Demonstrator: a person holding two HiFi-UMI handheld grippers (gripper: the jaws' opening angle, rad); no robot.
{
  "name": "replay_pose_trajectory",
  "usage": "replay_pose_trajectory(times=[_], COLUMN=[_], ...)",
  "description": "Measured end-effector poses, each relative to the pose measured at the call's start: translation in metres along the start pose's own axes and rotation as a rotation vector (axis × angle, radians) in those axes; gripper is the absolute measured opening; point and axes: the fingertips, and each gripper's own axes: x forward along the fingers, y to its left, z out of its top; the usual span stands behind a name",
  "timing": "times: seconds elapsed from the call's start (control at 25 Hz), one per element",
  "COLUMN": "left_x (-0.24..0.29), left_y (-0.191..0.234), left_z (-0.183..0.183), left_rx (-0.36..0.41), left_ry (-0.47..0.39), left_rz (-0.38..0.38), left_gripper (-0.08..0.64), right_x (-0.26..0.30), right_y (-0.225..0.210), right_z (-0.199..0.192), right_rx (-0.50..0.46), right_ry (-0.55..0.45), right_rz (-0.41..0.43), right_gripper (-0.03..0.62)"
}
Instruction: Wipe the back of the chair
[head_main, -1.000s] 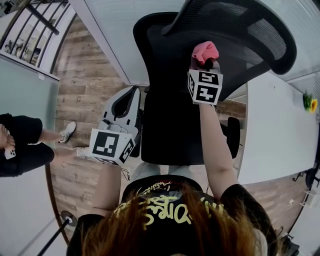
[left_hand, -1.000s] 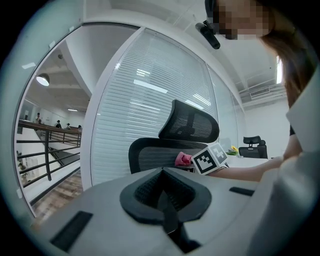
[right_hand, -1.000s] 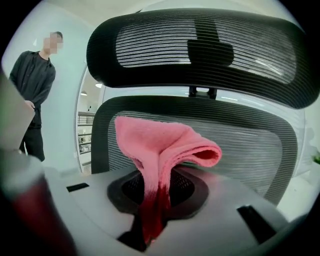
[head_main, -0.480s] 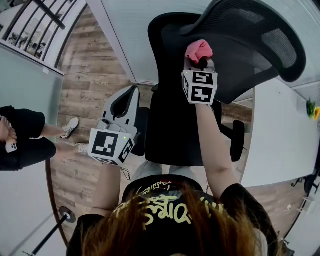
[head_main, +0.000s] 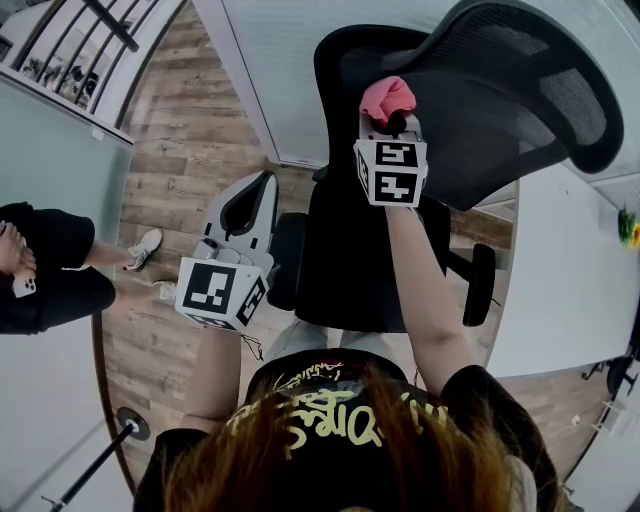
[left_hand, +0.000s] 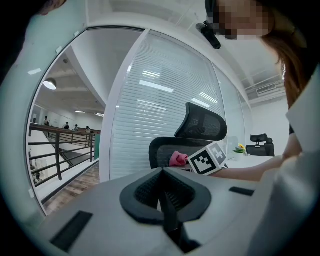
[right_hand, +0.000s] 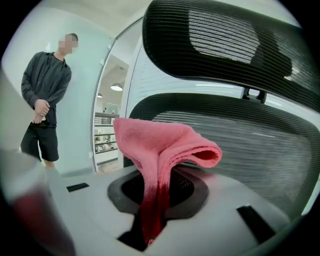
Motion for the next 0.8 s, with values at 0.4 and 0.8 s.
replay_pose_trajectory(times=[0.4,0.8], left_x=[-0.008,-0.013], left_y=[0.013,0.017], left_z=[-0.003,-0.003], left_rx=[-0.01,-0.009], left_ry=[0.002,0.004], left_rz=[0.023,0.029], left_gripper=[-0.008,-0.008], right_x=[0.013,0.024], right_y=[0.032,0.062], right_z=[0.005,0.006], right_rx=[-0.024,-0.034], right_ry=[0.003,0.021], right_rz=[0.061,0.12], right_gripper=[0.064,0.064])
